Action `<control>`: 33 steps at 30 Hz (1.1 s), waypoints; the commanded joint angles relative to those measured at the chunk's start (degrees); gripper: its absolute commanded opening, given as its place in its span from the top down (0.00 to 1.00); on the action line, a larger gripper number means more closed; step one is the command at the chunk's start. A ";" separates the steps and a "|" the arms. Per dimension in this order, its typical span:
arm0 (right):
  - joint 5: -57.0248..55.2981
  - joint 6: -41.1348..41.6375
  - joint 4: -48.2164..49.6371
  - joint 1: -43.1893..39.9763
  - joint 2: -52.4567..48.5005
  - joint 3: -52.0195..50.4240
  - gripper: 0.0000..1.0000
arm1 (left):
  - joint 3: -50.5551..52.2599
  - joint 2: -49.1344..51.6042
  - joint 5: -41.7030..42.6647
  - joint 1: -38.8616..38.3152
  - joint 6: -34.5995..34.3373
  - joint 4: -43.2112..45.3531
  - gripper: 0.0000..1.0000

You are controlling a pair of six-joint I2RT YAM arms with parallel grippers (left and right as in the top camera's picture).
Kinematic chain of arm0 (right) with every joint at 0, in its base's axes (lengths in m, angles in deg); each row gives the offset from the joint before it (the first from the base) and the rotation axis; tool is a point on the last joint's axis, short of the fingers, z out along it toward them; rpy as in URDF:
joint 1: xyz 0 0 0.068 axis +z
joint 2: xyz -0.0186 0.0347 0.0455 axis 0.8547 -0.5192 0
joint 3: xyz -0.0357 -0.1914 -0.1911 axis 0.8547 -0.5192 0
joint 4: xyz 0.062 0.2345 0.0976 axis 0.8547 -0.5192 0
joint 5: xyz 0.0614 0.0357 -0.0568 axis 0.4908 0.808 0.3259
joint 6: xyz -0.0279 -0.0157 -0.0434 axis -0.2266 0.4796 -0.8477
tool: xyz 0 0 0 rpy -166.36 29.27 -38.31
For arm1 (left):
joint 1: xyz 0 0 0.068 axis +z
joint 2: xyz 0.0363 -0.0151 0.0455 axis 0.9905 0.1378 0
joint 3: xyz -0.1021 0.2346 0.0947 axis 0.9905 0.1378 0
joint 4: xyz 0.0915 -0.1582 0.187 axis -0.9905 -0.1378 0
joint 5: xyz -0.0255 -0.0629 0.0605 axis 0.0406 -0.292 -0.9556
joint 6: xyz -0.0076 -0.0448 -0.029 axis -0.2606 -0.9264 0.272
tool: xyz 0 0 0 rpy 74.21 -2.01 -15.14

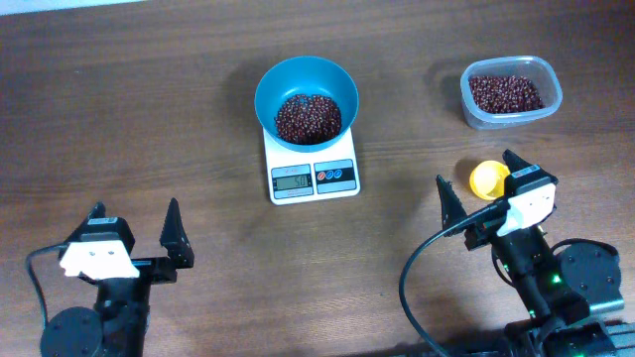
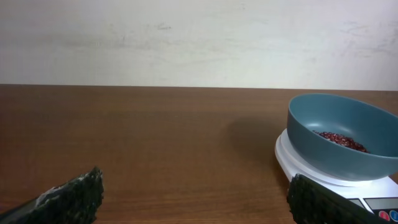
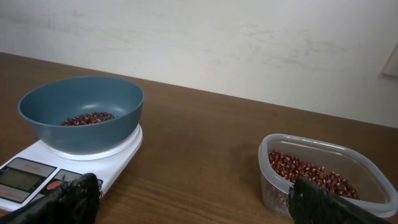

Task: Scoop item into bowl and weigh 50g on scale

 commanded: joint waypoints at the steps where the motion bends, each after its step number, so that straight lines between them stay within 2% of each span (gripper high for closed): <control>1: -0.48 0.24 -0.04 -0.17 0.44 -0.52 0.01 | 0.50 -0.57 -0.44 0.31 -0.04 0.00 0.01; 8: -0.48 0.24 -0.04 -0.17 0.44 -0.52 0.01 | 0.50 -0.57 -0.22 0.31 0.33 0.00 0.01; 10: -0.48 0.24 -0.04 -0.15 0.44 -0.52 0.01 | 0.50 -0.55 1.07 0.31 3.15 0.17 0.01; 29: -0.48 0.24 -0.04 -0.17 0.44 -0.52 0.01 | 0.48 -0.55 1.07 0.31 3.10 0.17 0.01; 33: -0.48 0.24 -0.04 -0.17 0.44 -0.52 0.01 | 0.48 -0.55 1.07 0.31 -0.61 0.20 0.01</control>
